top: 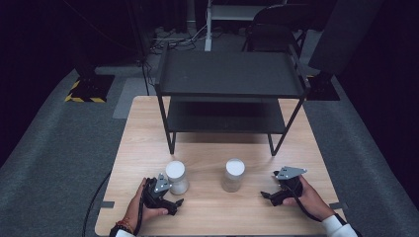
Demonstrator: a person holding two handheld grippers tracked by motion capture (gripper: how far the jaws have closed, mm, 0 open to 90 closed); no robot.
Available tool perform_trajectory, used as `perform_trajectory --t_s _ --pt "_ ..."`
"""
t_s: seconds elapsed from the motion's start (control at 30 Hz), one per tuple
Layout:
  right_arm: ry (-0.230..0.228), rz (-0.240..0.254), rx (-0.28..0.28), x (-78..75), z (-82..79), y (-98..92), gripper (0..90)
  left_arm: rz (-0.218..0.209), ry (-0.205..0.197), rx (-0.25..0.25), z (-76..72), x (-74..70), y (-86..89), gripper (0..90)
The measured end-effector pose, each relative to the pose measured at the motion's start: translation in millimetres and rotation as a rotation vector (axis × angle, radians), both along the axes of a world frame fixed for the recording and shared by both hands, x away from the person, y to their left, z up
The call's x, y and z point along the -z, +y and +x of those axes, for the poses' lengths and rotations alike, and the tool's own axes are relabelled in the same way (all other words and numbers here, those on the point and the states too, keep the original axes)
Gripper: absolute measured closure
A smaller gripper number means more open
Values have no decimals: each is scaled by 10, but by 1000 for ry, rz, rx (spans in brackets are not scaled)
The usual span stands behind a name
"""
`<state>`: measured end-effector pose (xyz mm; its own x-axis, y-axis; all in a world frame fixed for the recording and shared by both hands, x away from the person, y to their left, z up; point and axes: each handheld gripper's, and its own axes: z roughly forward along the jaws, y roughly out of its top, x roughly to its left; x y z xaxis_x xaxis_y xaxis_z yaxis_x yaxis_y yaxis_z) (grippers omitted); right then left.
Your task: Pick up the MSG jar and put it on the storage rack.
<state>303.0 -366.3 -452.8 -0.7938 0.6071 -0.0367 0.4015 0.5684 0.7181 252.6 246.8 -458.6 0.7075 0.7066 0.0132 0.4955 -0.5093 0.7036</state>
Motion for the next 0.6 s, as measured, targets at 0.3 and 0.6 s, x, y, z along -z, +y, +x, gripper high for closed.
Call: perform_trajectory --t_s 0.3,0.6 --pt "0 0 0 0 0 0 0 0 -3 -1 3 3 -8 3" --pt "0 0 -3 0 4 0 0 0 -2 -8 -10 1 -15 3"
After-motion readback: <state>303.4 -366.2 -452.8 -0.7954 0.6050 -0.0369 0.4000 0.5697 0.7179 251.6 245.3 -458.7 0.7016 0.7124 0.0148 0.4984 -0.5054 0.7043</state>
